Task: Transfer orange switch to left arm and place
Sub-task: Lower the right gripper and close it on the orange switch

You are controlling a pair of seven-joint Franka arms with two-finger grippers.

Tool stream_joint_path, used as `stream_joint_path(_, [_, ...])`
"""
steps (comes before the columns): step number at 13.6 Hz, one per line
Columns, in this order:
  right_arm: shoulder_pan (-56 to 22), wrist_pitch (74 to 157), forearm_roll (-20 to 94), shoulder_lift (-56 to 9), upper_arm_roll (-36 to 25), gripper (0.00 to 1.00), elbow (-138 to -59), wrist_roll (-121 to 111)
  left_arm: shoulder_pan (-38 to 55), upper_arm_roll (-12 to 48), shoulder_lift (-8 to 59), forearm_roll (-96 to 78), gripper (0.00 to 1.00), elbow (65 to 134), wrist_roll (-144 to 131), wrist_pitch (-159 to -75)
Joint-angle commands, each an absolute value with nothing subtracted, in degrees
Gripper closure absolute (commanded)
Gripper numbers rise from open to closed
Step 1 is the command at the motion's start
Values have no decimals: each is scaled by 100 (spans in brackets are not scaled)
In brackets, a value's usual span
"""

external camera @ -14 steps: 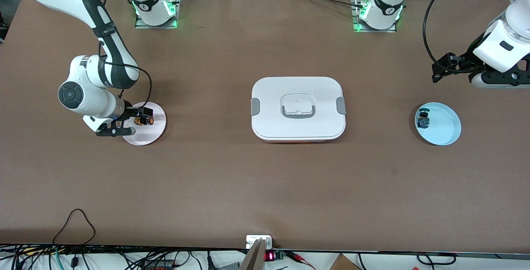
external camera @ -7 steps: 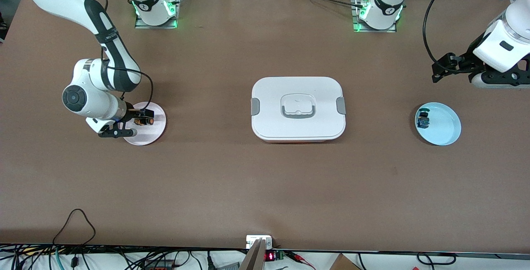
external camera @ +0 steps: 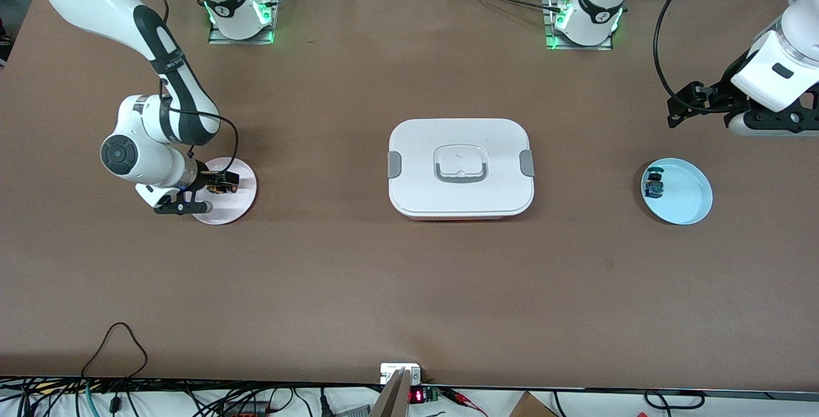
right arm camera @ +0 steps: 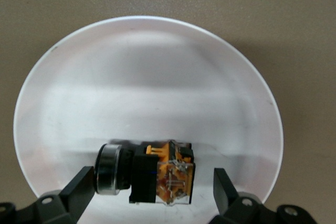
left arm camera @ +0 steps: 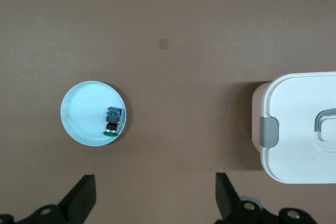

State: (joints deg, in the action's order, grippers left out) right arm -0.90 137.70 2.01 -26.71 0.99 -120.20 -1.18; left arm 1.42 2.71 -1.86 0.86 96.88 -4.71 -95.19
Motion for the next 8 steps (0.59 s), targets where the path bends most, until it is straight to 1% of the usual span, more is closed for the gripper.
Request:
stream_joint_path(1, [-62, 13843, 272, -2760, 132, 0, -11979, -70, 167, 255, -114, 97, 0, 9510, -352, -9396])
stream_joint_path(7, [-70, 13860, 281, -2804, 132, 1, -11971, -70, 158, 255, -114, 97, 0, 9510, -352, -9396])
stream_joint_path(8, [-62, 13886, 273, -2804, 132, 13, -11979, -79, 158, 255, -114, 97, 0, 9510, -352, -9396])
